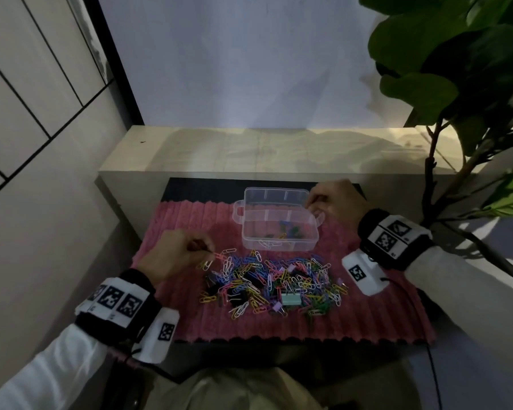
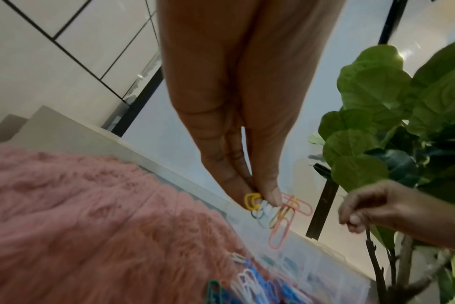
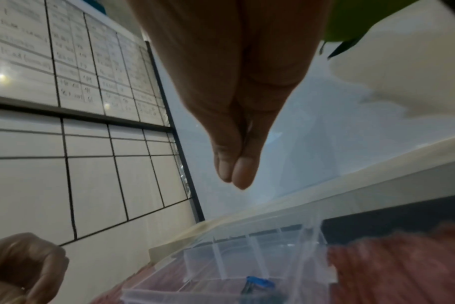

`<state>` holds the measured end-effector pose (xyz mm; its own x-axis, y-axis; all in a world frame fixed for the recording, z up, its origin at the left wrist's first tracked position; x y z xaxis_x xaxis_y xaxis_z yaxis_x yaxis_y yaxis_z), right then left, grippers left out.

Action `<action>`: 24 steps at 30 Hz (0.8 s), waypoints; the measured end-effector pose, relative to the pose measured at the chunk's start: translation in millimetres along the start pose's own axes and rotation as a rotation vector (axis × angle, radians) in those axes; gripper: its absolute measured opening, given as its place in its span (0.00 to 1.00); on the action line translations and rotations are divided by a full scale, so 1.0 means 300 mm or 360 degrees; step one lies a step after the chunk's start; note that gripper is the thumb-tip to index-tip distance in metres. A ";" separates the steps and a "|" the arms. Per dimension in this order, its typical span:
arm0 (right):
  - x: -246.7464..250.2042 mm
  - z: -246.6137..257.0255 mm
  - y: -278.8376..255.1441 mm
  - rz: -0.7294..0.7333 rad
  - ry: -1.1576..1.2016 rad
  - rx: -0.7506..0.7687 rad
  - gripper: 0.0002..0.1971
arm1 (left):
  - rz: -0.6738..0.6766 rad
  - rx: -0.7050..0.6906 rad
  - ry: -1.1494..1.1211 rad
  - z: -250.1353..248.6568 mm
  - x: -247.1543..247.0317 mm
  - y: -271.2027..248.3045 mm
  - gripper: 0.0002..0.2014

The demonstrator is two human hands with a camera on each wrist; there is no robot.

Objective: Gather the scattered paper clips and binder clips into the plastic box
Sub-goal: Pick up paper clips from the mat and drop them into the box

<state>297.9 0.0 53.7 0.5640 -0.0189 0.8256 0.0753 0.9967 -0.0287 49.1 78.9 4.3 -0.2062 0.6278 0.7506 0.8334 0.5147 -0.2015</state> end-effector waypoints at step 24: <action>-0.348 -0.076 -0.340 0.0676 -0.0271 -0.0324 0.25 | 0.0190 -0.0055 0.0025 -0.278 -0.051 0.329 0.14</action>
<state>250.1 -101.3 -42.3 0.4385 0.4153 0.7970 0.0369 0.8778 -0.4777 177.3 71.4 25.4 -0.0968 0.6741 0.7323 0.8688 0.4162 -0.2684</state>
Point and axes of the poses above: each hand's wrist, its own y-axis towards the middle knuckle, its own x-axis out of the back of the hand, z = x × y, the point moved 9 cm from there along y, towards the middle knuckle, and after that the axes turned 10 degrees about z, right-handed, at the moved point
